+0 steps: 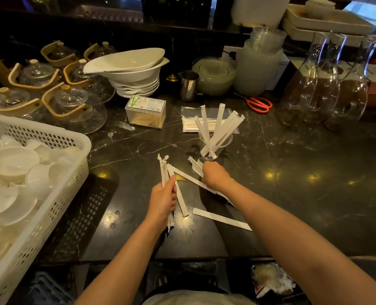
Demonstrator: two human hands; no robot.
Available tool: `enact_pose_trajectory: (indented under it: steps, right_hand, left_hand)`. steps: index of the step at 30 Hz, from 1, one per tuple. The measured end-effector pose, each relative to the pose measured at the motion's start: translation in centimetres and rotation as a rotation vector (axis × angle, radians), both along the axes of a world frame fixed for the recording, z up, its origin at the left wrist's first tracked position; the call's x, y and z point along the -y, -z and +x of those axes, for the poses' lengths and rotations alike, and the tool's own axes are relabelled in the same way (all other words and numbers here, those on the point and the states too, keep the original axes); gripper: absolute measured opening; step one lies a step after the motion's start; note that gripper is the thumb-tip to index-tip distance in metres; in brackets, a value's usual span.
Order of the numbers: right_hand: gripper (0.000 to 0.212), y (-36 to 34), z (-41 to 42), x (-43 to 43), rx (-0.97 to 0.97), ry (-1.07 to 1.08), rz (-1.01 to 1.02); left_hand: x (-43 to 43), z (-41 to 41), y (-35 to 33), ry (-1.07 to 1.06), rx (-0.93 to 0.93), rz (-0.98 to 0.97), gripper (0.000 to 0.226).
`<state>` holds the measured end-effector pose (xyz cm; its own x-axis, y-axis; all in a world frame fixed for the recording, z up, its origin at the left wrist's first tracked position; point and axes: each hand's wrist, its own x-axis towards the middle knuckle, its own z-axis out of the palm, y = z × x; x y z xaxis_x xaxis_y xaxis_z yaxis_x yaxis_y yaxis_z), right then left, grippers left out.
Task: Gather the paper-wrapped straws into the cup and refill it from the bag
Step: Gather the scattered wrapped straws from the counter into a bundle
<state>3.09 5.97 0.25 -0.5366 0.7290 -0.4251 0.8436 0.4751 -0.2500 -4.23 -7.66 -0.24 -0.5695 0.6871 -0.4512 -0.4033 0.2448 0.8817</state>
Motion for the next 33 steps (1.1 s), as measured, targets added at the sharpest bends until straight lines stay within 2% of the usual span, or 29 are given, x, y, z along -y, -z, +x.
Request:
enact_pose_trajectory:
  steps: [9,14,21,23,26,28,33]
  right_hand:
    - [0.03,-1.4,0.1,0.5,-0.103,0.04,-0.11]
    - [0.007,-2.7,0.2,0.6,-0.303,0.019,-0.076]
    - [0.01,-4.6,0.5,0.4,-0.588,0.07,-0.113]
    - [0.004,-5.3,0.5,0.4,-0.661,0.081,-0.115]
    - [0.021,-6.5,0.4,0.4,-0.763,0.107,-0.125]
    - [0.024,-7.6,0.4,0.4,-0.828,0.12,-0.149]
    - [0.016,-10.0,0.3,0.4,-0.955,0.165,-0.304]
  left_hand:
    - [-0.7,0.1,-0.3,0.021,-0.015,-0.012,0.037]
    - [-1.2,0.0,-0.4,0.022,-0.019,0.006,0.035]
    - [-1.8,-0.3,-0.8,0.048,-0.037,0.06,0.038]
    - [-2.1,-0.5,-1.0,0.058,-0.044,0.076,0.038]
    - [-2.6,-0.8,-1.5,0.068,-0.039,0.113,0.036]
    - [-3.0,-1.0,-2.0,0.076,-0.033,0.147,0.035]
    - [-4.1,-1.4,-3.9,0.069,-0.031,0.201,0.034]
